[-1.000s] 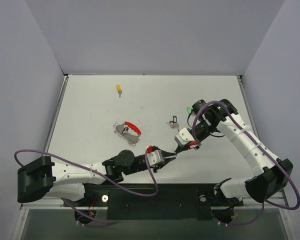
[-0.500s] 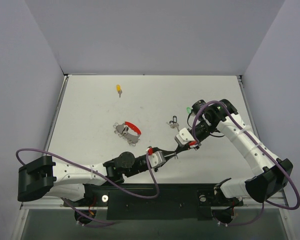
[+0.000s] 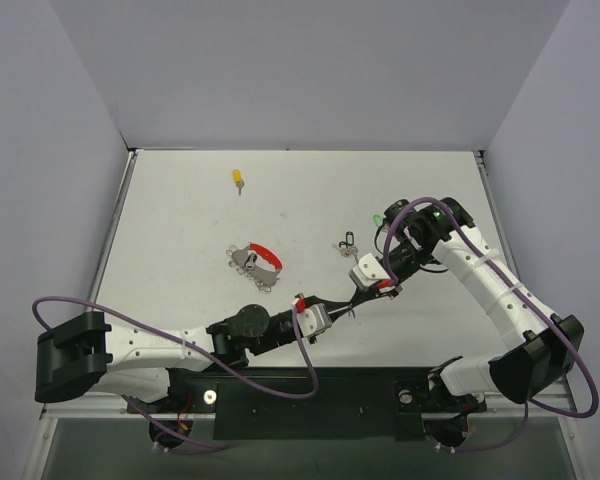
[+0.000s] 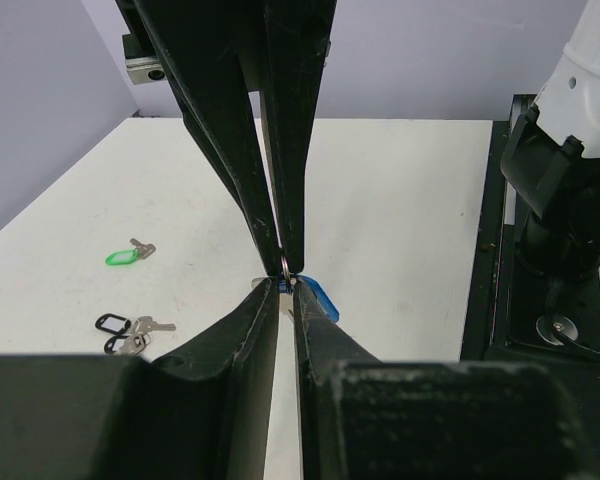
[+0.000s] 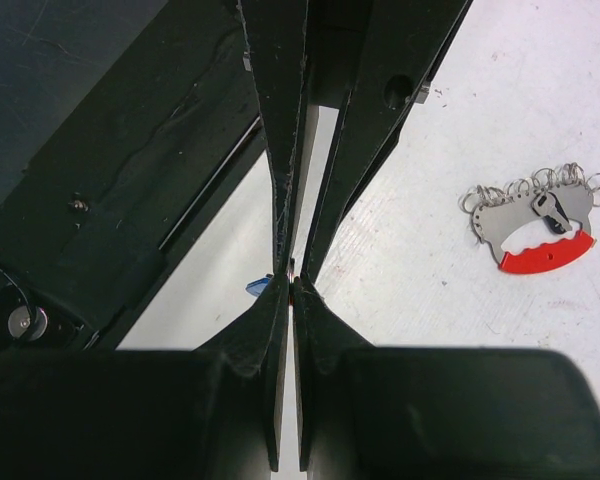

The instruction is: Put the keys on the keyring

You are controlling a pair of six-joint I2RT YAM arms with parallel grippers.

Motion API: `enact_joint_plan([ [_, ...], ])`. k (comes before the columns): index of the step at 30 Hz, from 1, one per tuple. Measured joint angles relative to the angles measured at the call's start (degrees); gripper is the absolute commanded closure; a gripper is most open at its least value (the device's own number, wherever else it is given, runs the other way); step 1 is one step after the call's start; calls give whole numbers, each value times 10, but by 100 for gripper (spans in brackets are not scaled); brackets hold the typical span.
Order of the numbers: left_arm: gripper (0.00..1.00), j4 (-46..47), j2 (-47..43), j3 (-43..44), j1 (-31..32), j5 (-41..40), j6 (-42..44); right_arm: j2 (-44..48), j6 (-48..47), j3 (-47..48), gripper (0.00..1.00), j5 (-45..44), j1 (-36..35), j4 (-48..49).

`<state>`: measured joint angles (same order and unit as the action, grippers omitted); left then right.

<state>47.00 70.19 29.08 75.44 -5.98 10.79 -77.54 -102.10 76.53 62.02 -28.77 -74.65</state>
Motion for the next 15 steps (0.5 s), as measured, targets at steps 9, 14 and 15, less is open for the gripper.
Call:
enact_joint_plan([
  [9,85,3,0,0,5,-11,7,0,0,-2,100,11,10,0],
  [14,88,4,0,0,9,-19,12,-1,0,-2,100,13,10,-1],
  [15,88,4,0,0,10,-22,14,-1,0,-2,100,14,10,-1],
])
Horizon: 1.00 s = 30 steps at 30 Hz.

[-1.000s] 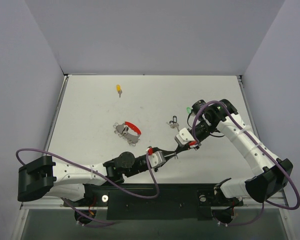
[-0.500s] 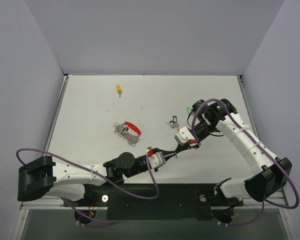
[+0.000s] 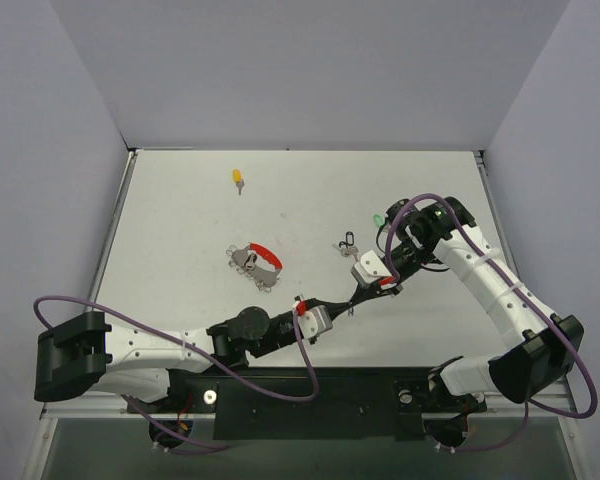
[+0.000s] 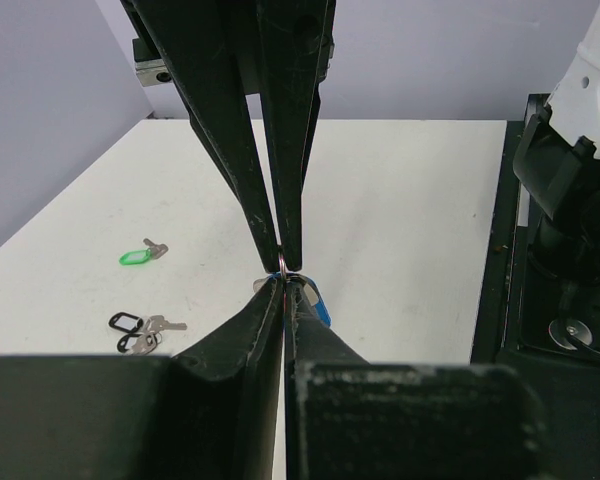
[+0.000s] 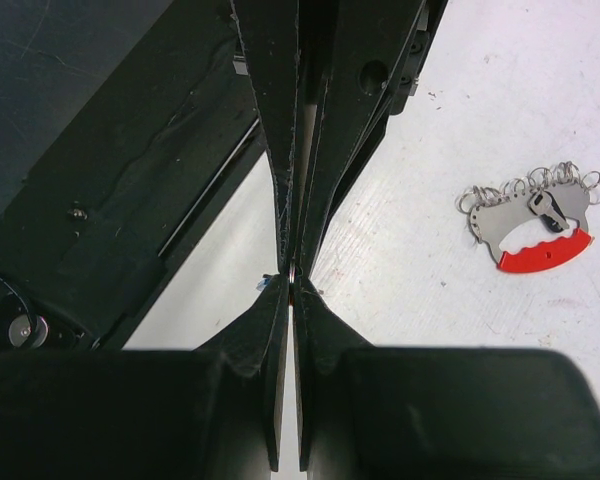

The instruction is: Put the keys on the keyring

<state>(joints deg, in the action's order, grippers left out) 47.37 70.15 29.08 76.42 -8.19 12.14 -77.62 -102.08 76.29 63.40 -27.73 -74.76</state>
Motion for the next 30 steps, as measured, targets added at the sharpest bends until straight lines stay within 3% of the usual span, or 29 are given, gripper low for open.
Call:
enact_joint_plan([
  [5,83,0,0,0,5,-13,3,0,0,-2,100,2,0,0],
  [17,82,-1,0,0,9,-26,4,0,0,-5,100,5,0,0],
  [20,100,-1,0,0,9,-26,3,0,2,-6,100,6,0,0],
  [26,100,-7,0,2,11,-26,0,0,7,-8,100,6,0,1],
  [30,100,-16,-5,3,11,-32,-12,0,13,-9,88,9,0,1],
])
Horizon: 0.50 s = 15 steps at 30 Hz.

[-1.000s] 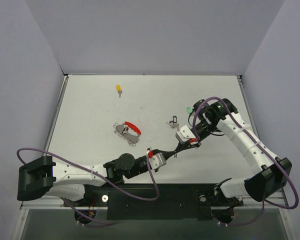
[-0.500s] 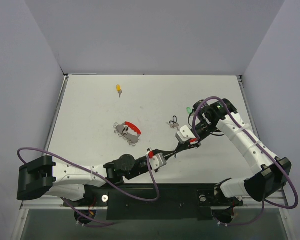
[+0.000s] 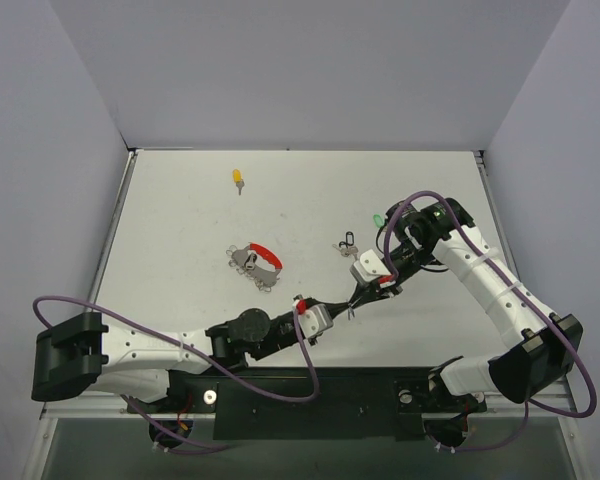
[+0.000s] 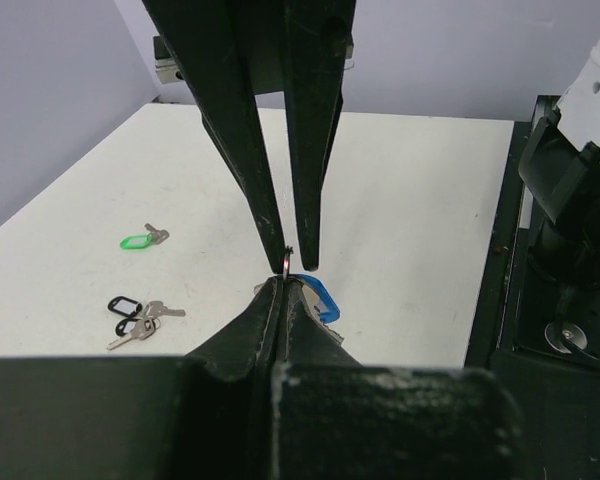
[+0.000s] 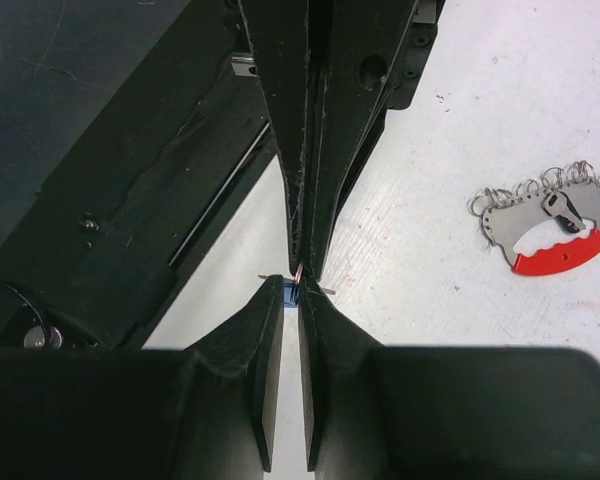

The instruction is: Put the keys on the keyring

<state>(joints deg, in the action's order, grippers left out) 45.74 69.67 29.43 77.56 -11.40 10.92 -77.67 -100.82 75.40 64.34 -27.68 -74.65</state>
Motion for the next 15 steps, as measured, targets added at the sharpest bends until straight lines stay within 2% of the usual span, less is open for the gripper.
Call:
enact_joint_plan([
  [4,100,-30,-14,7,0,-11,-12,0,7,0,70,2,0,-1],
  [6,100,-53,-24,13,0,-17,-16,0,13,0,65,2,3,-1],
  [15,100,-236,-44,83,-6,-4,-45,0,47,0,61,-7,11,-1],
])
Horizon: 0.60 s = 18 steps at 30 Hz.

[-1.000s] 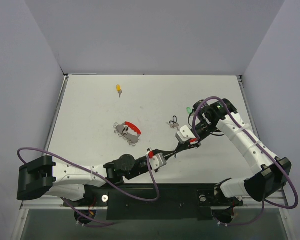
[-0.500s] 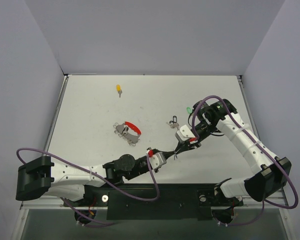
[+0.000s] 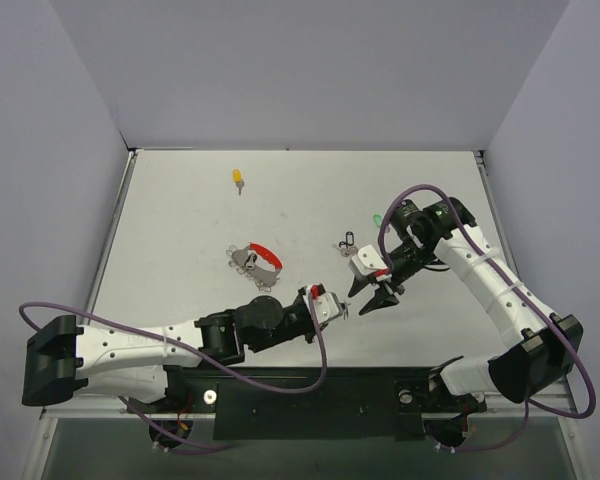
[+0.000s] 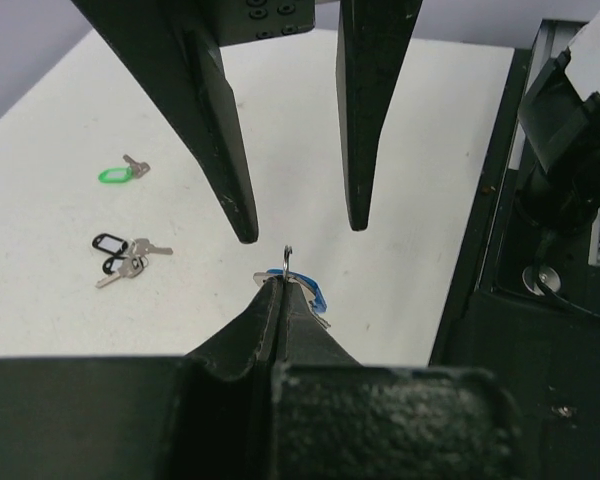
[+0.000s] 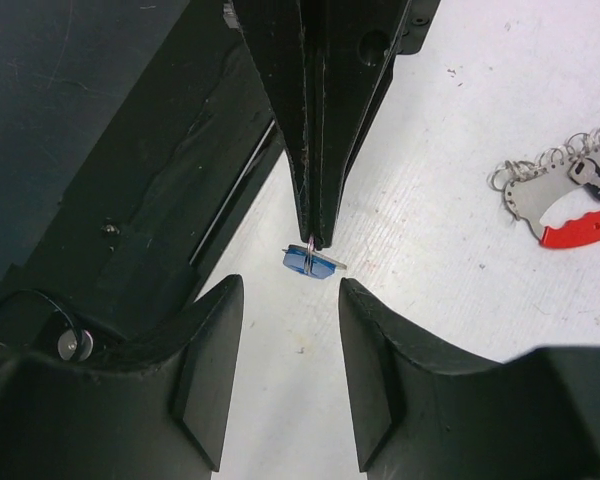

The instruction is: Put the keys on the keyring

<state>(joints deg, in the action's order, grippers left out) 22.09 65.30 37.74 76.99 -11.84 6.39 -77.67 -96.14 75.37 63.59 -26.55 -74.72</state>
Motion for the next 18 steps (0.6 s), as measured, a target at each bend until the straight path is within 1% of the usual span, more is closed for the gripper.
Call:
enact_joint_plan([
  [5,100,-102,2,49,-12,19,-28,0,24,0,63,-4,-6,0],
  [10,100,-172,10,86,-32,34,-56,0,36,0,66,-8,-19,0],
  [18,100,-216,27,111,-44,54,-78,-11,46,0,68,-5,-21,0],
])
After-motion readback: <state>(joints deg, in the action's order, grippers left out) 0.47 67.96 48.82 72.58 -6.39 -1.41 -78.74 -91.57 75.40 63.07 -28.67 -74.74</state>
